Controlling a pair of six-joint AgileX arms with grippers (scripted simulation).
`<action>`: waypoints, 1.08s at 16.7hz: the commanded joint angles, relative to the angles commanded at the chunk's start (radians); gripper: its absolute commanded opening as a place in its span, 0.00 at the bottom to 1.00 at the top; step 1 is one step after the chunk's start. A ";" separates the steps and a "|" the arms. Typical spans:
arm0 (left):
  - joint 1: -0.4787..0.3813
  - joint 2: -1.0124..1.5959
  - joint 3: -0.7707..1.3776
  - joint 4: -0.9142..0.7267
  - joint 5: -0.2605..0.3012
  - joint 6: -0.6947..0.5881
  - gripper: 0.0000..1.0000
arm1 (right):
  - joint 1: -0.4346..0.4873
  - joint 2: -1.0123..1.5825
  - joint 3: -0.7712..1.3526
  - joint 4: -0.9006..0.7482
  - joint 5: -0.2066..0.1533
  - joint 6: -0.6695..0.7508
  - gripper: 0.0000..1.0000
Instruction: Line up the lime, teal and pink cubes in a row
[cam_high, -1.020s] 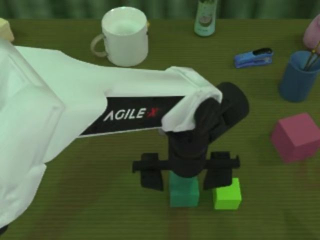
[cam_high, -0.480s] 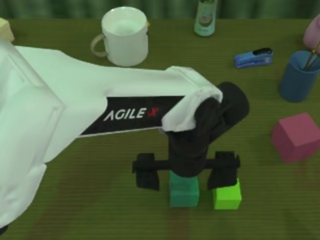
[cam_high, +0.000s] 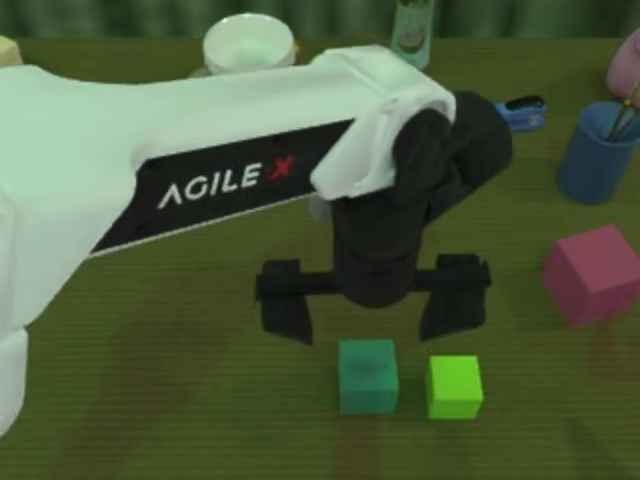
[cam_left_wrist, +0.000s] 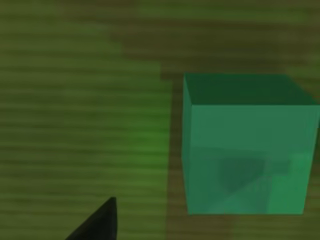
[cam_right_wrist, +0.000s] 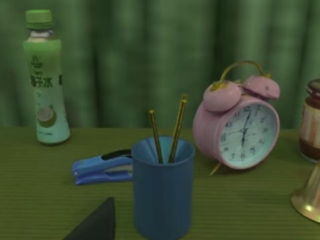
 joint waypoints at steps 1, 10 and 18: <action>0.001 -0.003 0.003 -0.004 0.000 0.001 1.00 | 0.000 0.000 0.000 0.000 0.000 0.000 1.00; 0.080 -0.154 -0.138 0.096 -0.008 0.026 1.00 | 0.018 0.140 0.133 -0.102 -0.002 -0.010 1.00; 0.415 -0.863 -0.719 0.459 -0.017 0.210 1.00 | 0.078 0.813 0.642 -0.486 0.000 -0.049 1.00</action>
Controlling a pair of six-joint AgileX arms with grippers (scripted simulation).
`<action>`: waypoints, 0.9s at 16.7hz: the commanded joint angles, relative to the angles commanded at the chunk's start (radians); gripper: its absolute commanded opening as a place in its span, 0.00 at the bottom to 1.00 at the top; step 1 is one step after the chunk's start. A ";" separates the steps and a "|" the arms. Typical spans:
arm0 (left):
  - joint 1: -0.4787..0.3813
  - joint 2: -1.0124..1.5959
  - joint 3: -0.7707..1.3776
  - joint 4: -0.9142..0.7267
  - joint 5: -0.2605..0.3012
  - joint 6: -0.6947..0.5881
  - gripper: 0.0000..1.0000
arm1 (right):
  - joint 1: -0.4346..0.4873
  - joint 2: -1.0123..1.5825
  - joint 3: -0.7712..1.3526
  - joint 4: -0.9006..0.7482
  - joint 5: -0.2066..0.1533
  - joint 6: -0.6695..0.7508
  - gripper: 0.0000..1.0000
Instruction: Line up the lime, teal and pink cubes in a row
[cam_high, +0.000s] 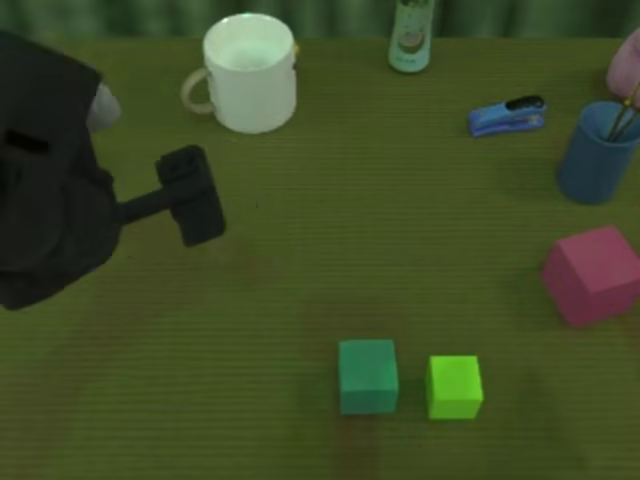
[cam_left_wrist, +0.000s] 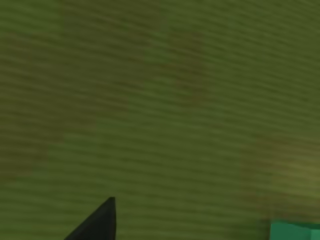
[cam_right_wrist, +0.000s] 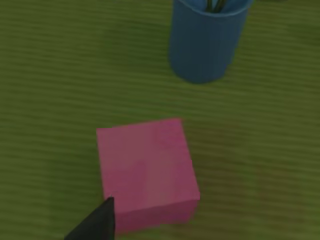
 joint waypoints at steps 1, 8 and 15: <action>0.048 -0.109 -0.092 0.054 0.000 0.043 1.00 | 0.009 0.103 0.070 -0.056 0.001 -0.006 1.00; 0.333 -0.770 -0.656 0.419 0.009 0.397 1.00 | 0.065 0.724 0.527 -0.423 0.005 -0.045 1.00; 0.487 -1.141 -0.923 0.684 0.033 0.670 1.00 | 0.099 1.086 0.824 -0.630 0.001 -0.067 1.00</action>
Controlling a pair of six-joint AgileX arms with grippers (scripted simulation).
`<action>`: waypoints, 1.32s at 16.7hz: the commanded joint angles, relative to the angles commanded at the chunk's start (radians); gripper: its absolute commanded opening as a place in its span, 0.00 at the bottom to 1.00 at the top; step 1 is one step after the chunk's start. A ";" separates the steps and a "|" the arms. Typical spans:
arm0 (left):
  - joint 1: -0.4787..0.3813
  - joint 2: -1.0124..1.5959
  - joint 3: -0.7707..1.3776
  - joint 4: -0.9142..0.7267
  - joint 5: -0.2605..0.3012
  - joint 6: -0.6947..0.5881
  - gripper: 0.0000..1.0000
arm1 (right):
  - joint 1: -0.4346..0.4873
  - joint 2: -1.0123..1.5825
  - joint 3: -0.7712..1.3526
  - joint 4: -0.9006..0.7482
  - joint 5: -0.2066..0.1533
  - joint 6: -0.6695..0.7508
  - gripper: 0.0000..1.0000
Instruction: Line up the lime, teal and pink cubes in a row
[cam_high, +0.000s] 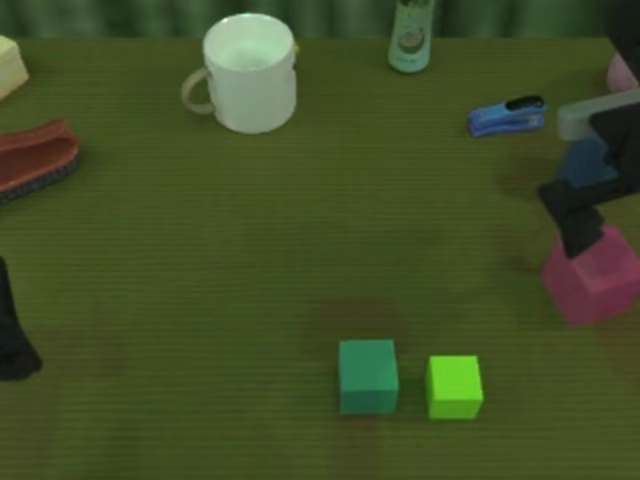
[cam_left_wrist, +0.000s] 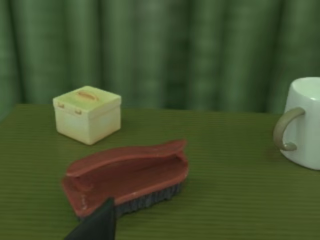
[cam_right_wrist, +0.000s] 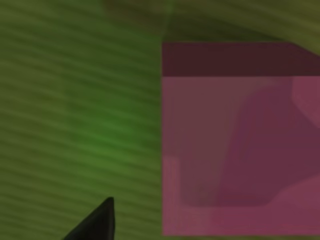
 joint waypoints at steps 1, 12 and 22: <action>0.008 -0.024 -0.013 0.017 0.001 0.017 1.00 | 0.002 0.019 0.017 -0.011 0.000 -0.001 1.00; 0.013 -0.041 -0.022 0.029 0.002 0.029 1.00 | 0.003 0.072 -0.043 0.094 -0.001 -0.003 1.00; 0.013 -0.041 -0.022 0.029 0.002 0.029 1.00 | 0.006 0.152 -0.176 0.308 0.000 0.002 1.00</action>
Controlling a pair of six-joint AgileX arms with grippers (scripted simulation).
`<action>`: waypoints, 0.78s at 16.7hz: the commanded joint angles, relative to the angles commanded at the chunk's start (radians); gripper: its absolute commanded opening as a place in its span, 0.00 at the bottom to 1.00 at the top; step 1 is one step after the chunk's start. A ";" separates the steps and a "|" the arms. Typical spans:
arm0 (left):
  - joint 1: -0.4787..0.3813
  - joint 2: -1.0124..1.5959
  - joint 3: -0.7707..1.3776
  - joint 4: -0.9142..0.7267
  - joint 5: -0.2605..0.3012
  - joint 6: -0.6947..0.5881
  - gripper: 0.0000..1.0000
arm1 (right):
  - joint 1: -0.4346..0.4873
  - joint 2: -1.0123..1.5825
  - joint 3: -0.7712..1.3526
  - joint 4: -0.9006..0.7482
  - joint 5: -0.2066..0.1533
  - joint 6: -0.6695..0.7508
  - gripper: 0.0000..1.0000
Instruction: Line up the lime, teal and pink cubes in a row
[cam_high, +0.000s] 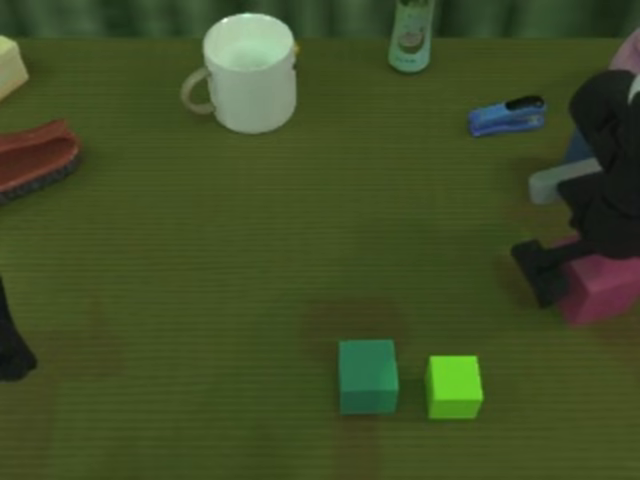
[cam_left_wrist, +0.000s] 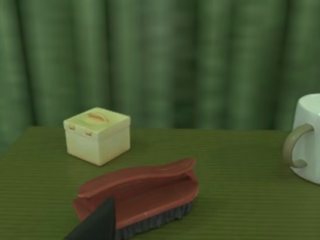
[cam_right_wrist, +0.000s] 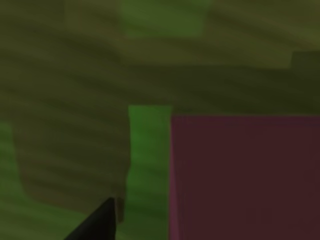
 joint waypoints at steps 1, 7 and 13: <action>0.000 0.000 0.000 0.000 0.000 0.000 1.00 | 0.000 0.000 0.000 0.000 0.000 0.000 0.92; 0.000 0.000 0.000 0.000 0.000 0.000 1.00 | 0.000 0.000 0.000 0.000 0.000 0.000 0.47; 0.000 0.000 0.000 0.000 0.000 0.000 1.00 | 0.000 0.000 0.000 0.000 0.000 0.000 0.02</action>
